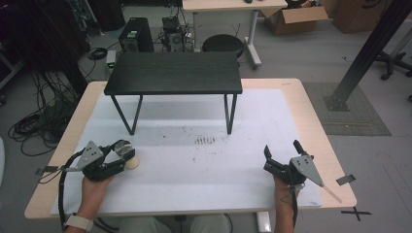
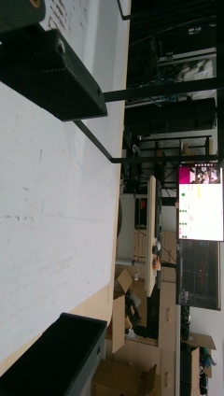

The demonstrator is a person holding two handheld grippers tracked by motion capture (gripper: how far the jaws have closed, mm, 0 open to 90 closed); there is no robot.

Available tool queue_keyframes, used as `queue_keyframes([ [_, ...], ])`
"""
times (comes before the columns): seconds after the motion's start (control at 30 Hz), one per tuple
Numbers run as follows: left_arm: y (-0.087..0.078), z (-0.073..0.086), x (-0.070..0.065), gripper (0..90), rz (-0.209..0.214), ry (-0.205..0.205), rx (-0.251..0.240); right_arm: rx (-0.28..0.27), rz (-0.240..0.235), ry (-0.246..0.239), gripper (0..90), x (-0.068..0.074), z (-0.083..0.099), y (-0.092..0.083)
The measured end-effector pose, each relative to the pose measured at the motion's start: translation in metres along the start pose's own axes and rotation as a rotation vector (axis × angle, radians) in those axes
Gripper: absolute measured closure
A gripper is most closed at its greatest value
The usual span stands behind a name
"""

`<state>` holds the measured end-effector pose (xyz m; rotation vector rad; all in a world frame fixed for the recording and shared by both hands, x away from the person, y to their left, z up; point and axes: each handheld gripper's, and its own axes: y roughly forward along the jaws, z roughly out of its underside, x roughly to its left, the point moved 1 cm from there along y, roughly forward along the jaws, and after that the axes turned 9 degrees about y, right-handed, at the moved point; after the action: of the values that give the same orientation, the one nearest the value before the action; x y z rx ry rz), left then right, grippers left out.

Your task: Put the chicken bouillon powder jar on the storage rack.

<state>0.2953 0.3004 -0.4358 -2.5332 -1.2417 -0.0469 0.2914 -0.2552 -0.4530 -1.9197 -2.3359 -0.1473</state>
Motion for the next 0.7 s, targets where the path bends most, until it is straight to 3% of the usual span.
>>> queue_keyframes([
  [0.2,0.0,-0.001,0.001,41.8,0.003,-0.019,-0.004,0.0,0.0,0.0,0.9,0.0,0.0,0.0],
  [0.33,-0.004,-0.006,0.007,41.9,-0.002,-0.054,-0.041,0.001,0.0,0.0,0.9,0.0,0.0,0.0],
  [0.7,-0.015,-0.03,0.016,41.9,0.021,-0.045,-0.047,0.001,0.001,0.0,1.0,0.0,0.0,0.0],
])
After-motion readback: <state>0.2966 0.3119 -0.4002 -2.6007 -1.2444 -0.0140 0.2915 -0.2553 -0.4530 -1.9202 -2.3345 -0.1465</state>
